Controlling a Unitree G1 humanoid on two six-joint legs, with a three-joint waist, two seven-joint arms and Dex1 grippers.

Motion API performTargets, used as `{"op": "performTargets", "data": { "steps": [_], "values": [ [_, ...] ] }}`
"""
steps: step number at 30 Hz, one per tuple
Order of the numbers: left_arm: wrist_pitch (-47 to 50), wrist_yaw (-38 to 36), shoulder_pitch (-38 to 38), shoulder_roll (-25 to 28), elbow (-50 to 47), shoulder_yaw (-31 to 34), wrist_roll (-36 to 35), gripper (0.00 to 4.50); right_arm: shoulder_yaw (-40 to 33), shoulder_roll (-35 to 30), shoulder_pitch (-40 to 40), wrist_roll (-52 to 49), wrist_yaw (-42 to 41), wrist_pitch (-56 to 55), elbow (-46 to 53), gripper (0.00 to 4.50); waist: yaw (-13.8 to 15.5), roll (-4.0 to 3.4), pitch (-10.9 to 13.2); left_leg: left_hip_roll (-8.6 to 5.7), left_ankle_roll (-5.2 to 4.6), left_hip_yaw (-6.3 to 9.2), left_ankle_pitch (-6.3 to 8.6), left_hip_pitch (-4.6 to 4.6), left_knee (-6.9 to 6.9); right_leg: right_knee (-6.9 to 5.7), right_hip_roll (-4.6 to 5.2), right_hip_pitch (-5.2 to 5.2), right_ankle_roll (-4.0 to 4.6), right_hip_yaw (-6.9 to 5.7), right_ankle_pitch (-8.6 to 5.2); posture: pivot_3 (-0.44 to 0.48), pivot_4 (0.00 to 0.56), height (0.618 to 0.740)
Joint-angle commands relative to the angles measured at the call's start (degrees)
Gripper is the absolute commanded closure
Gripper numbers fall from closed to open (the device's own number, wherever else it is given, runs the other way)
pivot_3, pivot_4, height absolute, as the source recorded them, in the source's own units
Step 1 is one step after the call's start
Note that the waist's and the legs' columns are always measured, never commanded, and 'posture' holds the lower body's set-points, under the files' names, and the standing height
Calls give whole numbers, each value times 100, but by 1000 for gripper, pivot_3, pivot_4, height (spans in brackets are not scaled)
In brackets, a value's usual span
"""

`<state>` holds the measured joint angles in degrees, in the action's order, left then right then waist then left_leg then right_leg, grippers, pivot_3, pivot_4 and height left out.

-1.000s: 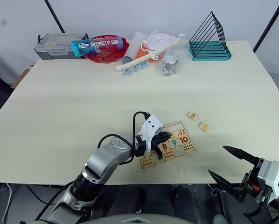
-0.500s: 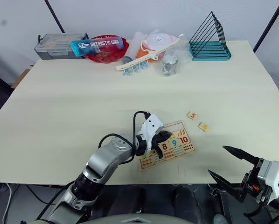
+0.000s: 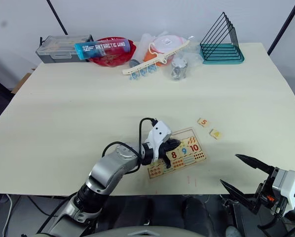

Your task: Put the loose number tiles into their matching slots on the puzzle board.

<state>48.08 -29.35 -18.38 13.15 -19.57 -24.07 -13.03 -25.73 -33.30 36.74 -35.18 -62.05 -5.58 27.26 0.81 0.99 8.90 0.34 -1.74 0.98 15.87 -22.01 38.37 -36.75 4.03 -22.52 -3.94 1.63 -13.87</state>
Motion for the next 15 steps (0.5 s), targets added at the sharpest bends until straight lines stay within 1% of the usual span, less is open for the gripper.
{"op": "performTargets", "data": {
  "steps": [1, 6, 9, 10, 13, 15],
  "values": [
    [-135, -278, -7, 42, -531, 262, -353, 4451, -56, 6, -25, -37, 15, -58, 134, 0, 2, 0, 0, 0, 0, 0, 0, 0, 0, 0, 1, 0, 4, 0, -2, 0, 150, 740],
    [-226, -635, 34, 344, -865, 640, -737, 4451, 2, 57, -136, -36, 86, -12, 50, 0, 0, -1, -1, 1, 0, 1, 0, 1, -1, 0, 0, 0, 11, -1, -6, 0, 150, 740],
    [-329, -984, 129, 613, -976, 1134, -1155, 4451, 24, 77, -238, 2, 166, 31, -38, 0, -2, -1, 0, 1, 0, 0, 0, 1, -1, 0, 1, 0, 11, -1, -6, 0, 150, 740],
    [-396, -1069, 152, 722, -957, 1294, -1223, 4451, 15, 76, -287, 12, 223, 71, -77, 0, -2, -1, 0, 1, 0, 0, 0, 1, -1, 0, 0, 0, 12, -1, -6, 0, 150, 740],
    [-668, -1307, 187, 1274, -617, 1721, -1151, 4451, -4, 45, -431, -9, 346, 229, -218, 0, -10, -2, 0, 2, 0, -1, 0, 3, -2, 0, -2, -1, 13, -2, -7, 0, 150, 740],
    [-864, -1463, 231, 1465, -458, 1904, -1200, 4451, -10, 13, -486, 2, 366, 302, -310, 0, -6, -2, 0, 1, 0, 0, 0, 3, -2, 0, -2, -1, 13, -3, -7, 0, 150, 740]
  ]
}}
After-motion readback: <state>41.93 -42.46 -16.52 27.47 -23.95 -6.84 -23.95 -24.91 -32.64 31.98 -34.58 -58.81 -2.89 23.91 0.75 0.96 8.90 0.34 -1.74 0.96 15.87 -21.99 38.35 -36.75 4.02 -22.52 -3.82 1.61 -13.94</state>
